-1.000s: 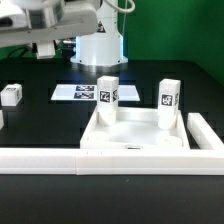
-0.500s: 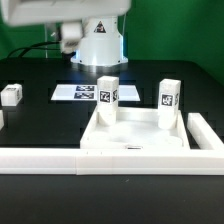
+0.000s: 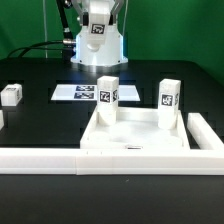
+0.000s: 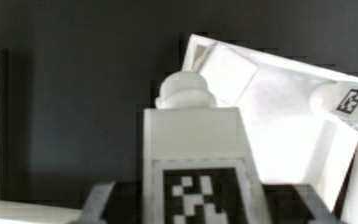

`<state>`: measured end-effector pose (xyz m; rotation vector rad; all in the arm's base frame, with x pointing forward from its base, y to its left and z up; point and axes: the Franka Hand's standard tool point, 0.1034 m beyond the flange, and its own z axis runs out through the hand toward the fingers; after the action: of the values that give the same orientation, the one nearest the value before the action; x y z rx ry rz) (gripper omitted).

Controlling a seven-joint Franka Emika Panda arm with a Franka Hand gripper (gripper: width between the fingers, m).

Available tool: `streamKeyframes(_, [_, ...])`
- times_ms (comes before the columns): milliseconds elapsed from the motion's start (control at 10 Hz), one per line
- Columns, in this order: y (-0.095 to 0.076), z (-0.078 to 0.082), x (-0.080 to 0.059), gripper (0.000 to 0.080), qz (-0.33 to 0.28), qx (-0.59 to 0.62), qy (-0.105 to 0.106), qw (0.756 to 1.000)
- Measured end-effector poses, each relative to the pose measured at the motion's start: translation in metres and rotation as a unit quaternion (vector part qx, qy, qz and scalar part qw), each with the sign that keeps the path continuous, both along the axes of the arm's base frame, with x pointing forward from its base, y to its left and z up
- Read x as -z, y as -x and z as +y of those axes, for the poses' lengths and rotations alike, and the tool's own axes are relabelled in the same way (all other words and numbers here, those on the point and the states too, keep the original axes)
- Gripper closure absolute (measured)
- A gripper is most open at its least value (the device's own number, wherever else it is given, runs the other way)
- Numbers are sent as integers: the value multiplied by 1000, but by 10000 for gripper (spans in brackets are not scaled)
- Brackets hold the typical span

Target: Assemble square table

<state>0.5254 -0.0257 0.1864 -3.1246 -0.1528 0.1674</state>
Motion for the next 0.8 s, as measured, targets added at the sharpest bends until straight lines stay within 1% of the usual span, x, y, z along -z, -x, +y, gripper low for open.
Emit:
streamKeyframes(100, [-7,-1,0,512,-39,-3,2,999])
streamKeyframes(200, [-6,-1,1,512,-64,-6,2,998])
streamKeyframes(300, [-11,0,2,512,-109,-7,4,994])
streamKeyframes(400, [-13,17,10,512,-148,12,-14,989])
streamKeyframes(500, [-20,46,14,512,-167,22,-33,985])
streamKeyframes(600, [-40,71,7,512,-203,37,-54,977])
streamKeyframes(700, [-51,95,-5,512,-216,70,-67,972])
streamKeyframes(800, [-57,114,-15,512,-237,81,-73,965])
